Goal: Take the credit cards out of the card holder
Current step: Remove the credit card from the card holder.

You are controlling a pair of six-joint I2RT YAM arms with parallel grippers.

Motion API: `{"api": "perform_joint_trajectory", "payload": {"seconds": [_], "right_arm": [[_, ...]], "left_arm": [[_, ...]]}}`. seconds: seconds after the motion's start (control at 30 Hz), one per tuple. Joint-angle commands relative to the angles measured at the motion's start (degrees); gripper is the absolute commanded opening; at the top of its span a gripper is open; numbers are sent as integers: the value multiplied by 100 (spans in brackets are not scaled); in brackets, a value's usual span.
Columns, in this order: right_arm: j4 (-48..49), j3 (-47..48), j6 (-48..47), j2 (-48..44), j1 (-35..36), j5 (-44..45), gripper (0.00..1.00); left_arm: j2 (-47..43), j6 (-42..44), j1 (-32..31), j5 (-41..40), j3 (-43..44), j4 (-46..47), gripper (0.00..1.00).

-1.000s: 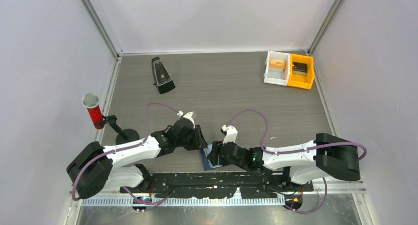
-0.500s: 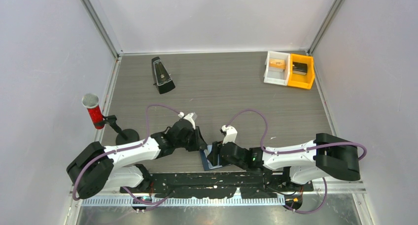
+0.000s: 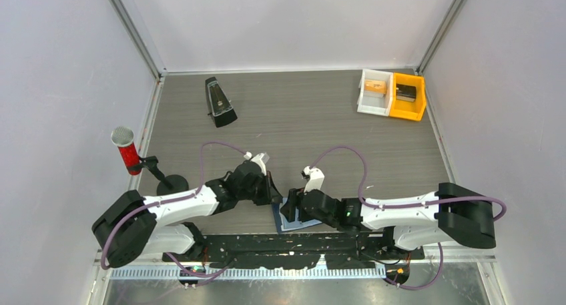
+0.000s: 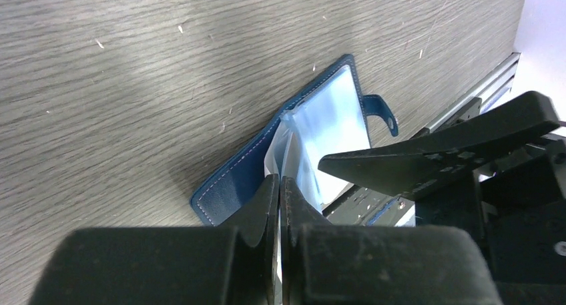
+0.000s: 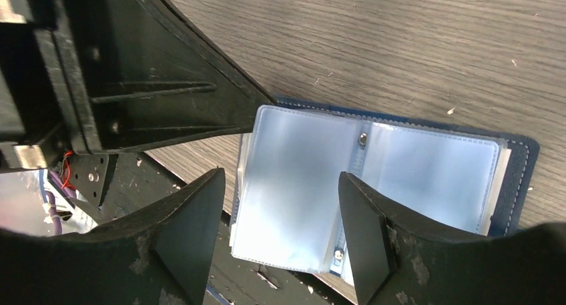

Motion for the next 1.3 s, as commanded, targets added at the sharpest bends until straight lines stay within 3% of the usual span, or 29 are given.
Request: {"api": "perform_joint_trajectory", "payload": {"seconds": [0.0,0.73,0.97,1.27], "right_arm": [[-119,-38,-88,-255,-23,225,71],[-381,178,-60,178,-53,257,72],[-1153,45,-50,-337,-87,692,70],[-1879,-220,11,-1085,-392,981,70]], "left_arm": [[165,26,12,148,78,174,0],[131,-222,3,313,-71,443,0],[144,57,3,134,27,-42,0],[58,141,3,186,-50,-5,0]]}}
